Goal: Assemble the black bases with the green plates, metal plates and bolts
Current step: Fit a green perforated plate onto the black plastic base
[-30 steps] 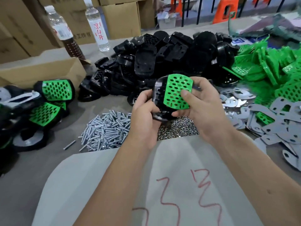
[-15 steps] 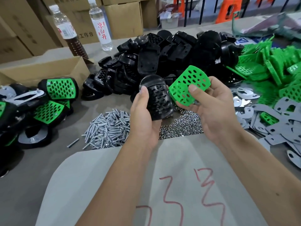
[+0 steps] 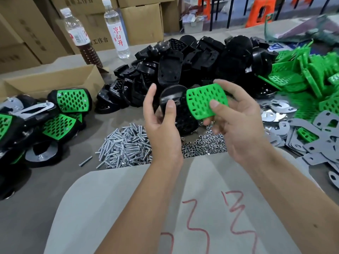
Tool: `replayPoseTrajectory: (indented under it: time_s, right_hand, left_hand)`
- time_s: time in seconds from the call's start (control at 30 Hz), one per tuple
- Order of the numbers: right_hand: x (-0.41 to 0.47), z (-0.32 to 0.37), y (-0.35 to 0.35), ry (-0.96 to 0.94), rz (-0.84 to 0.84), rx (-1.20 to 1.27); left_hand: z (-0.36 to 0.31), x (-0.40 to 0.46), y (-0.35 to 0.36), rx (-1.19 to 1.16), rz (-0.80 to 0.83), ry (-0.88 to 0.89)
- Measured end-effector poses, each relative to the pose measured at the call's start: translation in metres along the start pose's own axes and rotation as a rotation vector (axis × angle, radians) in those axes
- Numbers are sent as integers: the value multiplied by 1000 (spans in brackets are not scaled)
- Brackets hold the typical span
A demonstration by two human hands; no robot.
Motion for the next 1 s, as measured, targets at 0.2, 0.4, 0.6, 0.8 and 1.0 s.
replayPoseTrajectory:
  time_s: [0.2,0.4,0.6,0.8,1.0]
  right_hand:
    - [-12,-8,15,50,64,4]
    - [-8,-13,15,68,-41,-31]
    - [-4,-17,12,130,-83,38]
    - [-3,-19,11,154,-136,33]
    - [-1,-20,11,140,-157,29]
  left_hand:
    - [5,3,-5,56,-114,-3]
    - [9,3,-2,57,-135,-102]
    - [-11,-2,1,568,-37,226]
    - [-25,36,3,1092,-98,451]
    - [-19,105,57,1448,18,344]
Point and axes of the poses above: each hand's wrist, its own x-axis towards the middle knuckle, its own y-axis out of the palm, z = x × y, the point moved 3 cm from there along x, towards the middle knuckle
